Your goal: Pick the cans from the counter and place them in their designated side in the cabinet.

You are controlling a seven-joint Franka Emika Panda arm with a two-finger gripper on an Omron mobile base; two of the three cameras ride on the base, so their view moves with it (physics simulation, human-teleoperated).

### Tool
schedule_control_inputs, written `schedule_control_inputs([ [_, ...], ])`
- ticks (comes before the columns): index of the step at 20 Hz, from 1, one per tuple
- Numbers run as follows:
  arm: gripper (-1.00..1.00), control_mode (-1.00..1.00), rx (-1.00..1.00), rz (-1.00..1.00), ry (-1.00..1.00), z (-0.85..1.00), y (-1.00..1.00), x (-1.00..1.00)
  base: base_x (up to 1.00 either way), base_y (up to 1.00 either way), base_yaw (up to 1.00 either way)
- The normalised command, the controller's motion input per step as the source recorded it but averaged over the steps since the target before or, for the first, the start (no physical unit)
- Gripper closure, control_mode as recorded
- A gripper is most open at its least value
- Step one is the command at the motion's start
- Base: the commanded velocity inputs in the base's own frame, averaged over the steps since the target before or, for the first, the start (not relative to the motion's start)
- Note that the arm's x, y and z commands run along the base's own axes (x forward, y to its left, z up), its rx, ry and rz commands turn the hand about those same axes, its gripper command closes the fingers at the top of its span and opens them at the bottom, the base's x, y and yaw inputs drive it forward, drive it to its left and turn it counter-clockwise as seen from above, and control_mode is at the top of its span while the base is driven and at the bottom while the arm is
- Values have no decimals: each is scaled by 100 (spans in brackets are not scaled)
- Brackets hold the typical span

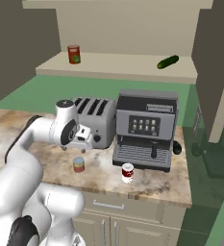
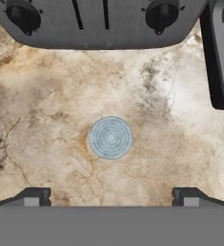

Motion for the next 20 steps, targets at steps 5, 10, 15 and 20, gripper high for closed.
schedule_control_inputs([
  [5, -100, -100, 0, 0, 0, -11, 0, 8, 0, 0, 0],
  [10, -100, -100, 0, 0, 0, -10, 0, 7, 0, 0, 0],
  [15, -100, -100, 0, 0, 0, -10, 0, 4, 0, 0, 0],
  [20, -100, -100, 0, 0, 0, -13, 4, 0, 0, 0, 0],
])
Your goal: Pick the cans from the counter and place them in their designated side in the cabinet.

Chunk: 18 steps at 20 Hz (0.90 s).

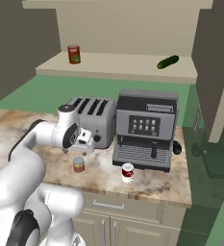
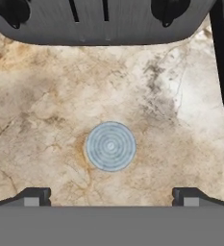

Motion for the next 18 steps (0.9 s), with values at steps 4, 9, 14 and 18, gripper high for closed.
schedule_control_inputs([
  [4, -100, -100, 0, 0, 0, -12, 5, 0, 0, 0, 0],
  [9, -100, -100, 0, 0, 0, -11, 3, 0, 0, 0, 0],
  [14, -100, -100, 0, 0, 0, -10, 0, 0, 0, 0, 0],
  [18, -100, -100, 0, 0, 0, -8, 0, 7, 0, 0, 0],
])
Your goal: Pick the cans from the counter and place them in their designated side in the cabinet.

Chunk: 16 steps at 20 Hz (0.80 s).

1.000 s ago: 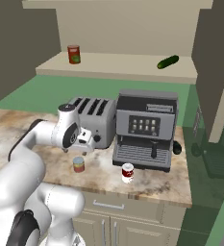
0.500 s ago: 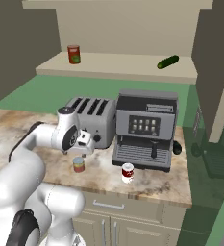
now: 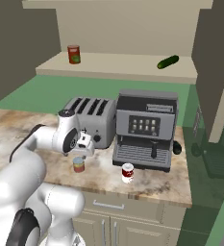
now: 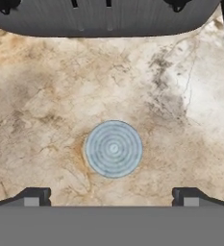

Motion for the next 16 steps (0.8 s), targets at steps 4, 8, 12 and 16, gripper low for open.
schedule_control_inputs([
  [4, -100, -100, 0, 0, 0, -11, 0, 13, 0, 0, 0],
  [8, -100, -100, 0, 0, 0, -11, 0, 14, 0, 0, 0],
  [12, -100, -100, 0, 0, 0, -11, 0, 12, 0, 0, 0],
  [16, -100, -100, 0, 0, 0, -11, 0, 7, 0, 0, 0],
])
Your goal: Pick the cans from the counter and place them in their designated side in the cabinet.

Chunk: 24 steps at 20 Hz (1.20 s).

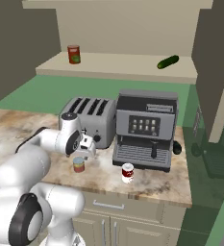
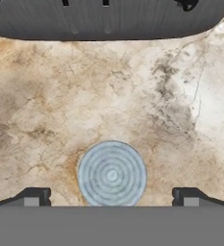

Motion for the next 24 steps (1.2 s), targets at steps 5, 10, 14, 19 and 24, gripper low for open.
schedule_control_inputs([
  [5, -100, -100, 0, 0, 0, -10, 0, 2, 0, 0, 0],
  [10, -100, -100, 0, 0, 0, -9, 0, 0, 0, 0, 0],
  [14, -100, -100, 0, 0, 0, -8, 1, 0, 0, 0, 0],
  [19, -100, -100, 0, 0, 0, -8, 1, 0, 0, 0, 0],
  [24, -100, -100, 0, 0, 0, -9, 0, 2, 0, 0, 0],
])
